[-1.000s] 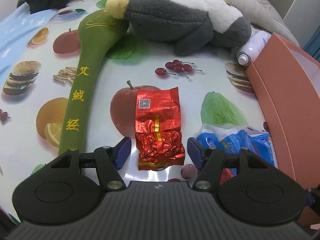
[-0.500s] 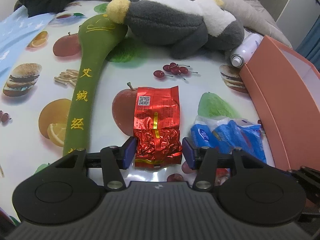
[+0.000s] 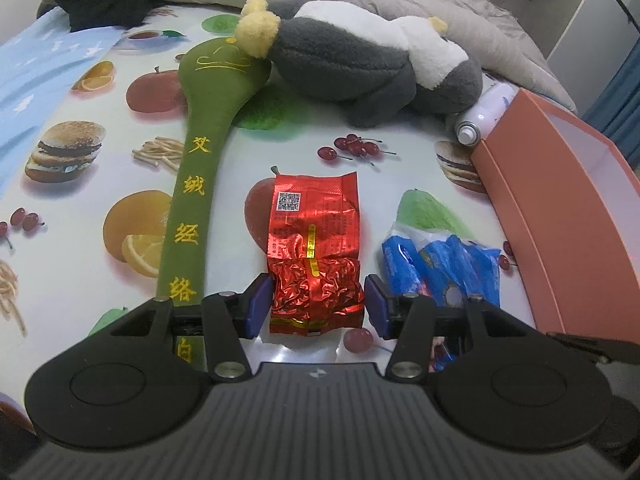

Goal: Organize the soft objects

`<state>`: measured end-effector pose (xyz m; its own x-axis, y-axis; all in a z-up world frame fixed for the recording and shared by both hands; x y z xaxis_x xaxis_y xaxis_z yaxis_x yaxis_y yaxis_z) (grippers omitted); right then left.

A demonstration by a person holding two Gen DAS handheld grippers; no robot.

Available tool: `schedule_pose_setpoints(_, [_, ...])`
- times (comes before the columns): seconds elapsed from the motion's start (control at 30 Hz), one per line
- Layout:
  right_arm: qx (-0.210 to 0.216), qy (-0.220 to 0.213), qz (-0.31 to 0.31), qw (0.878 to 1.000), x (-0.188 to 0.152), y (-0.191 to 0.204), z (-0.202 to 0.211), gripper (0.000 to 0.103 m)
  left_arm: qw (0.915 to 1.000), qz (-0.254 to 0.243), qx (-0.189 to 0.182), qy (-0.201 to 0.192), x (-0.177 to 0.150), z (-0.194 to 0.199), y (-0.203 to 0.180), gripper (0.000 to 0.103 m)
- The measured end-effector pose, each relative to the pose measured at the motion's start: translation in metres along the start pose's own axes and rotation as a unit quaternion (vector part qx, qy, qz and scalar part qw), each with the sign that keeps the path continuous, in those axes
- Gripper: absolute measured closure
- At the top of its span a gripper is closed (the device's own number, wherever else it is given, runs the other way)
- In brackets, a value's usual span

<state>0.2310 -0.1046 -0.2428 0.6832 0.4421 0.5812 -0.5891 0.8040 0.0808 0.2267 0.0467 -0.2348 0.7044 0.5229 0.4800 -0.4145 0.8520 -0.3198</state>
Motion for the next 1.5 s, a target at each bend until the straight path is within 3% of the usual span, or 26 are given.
schedule_pose_setpoints(0.37, [-0.020, -0.034, -0.011, 0.999, 0.014, 0.003, 0.050, 0.098, 0.9993, -0.019, -0.027, -0.016, 0.015, 0.044, -0.015, 0.047])
schedule_pose_setpoints(0.9, [-0.072, -0.130, -0.024, 0.989, 0.038, 0.001, 0.169, 0.097, 0.9919, -0.060, -0.103, -0.043, 0.020, 0.139, -0.072, 0.047])
schedule_pose_setpoints(1.23, [-0.121, -0.159, -0.046, 0.979, 0.024, -0.016, 0.230, 0.097, 0.9816, -0.091, -0.163, -0.037, 0.000, 0.184, -0.120, 0.047])
schedule_pose_setpoints(1.5, [-0.145, -0.167, -0.071, 0.973, -0.004, -0.032, 0.260, 0.097, 0.9717, -0.127, -0.197, -0.028, -0.025, 0.196, -0.160, 0.047])
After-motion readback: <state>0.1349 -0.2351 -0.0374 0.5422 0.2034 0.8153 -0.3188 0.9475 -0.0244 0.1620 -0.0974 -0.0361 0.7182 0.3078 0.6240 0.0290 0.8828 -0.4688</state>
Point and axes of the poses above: each gripper's, at about its wrist camera, not at the fingertips, and z roughly against the way its jaws point, y to its left, x to its top, the point moved 8 cm from there along -z, roughly the way its jaws point, and after that the axes turned 13 degrees about z, right-handed, at the moved point
